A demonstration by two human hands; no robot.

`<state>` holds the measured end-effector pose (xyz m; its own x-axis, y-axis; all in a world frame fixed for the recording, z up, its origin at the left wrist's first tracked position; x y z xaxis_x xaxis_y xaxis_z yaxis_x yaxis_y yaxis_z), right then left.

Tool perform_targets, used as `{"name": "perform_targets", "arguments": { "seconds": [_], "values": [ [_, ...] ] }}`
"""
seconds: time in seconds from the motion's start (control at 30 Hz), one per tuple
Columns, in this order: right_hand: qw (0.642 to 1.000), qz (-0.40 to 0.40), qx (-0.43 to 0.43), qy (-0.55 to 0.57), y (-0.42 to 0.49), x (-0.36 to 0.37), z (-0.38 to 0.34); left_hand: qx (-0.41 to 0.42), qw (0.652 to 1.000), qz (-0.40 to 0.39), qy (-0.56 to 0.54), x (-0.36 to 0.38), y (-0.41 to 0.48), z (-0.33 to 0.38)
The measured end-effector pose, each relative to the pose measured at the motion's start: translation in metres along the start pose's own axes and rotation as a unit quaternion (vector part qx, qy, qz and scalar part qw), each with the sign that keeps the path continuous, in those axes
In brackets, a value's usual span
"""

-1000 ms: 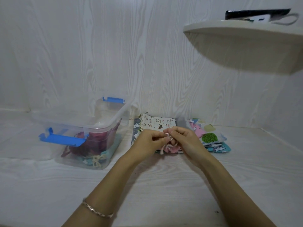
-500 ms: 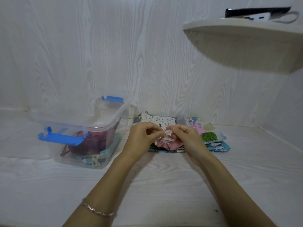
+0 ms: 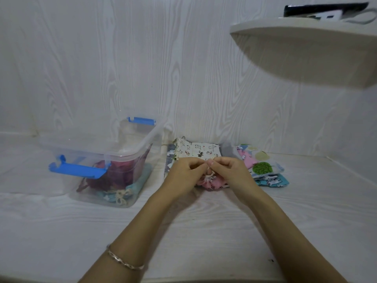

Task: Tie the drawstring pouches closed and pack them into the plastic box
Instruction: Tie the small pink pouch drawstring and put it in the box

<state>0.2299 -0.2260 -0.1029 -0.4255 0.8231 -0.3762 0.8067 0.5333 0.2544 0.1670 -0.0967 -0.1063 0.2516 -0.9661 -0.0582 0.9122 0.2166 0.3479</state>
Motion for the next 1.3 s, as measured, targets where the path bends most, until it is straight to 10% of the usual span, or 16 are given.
{"name": "perform_targets", "arguments": {
  "seconds": [0.67,1.1,1.3],
  "values": [
    [0.999,-0.007,-0.007,-0.044,0.0,0.003,0.002,-0.001,0.989,0.043,0.138,-0.004,0.005,-0.006],
    [0.997,-0.045,-0.029,-0.047,-0.001,0.003,-0.001,-0.016,0.999,0.044,0.019,-0.015,0.001,-0.001],
    [0.962,0.105,-0.133,-0.214,-0.001,0.0,-0.002,-0.001,0.996,0.038,0.078,-0.011,0.003,-0.005]
  ]
}}
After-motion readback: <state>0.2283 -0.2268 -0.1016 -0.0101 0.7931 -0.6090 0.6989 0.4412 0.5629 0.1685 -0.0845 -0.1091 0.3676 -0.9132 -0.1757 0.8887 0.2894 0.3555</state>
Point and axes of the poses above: each hand's wrist, its own y-axis towards the middle knuckle, its own x-axis out of the palm, z = x × y, the point moved 4 cm from there along y, towards the middle knuckle, and after that the axes turned 14 degrees about -y, right-handed, at the moved point
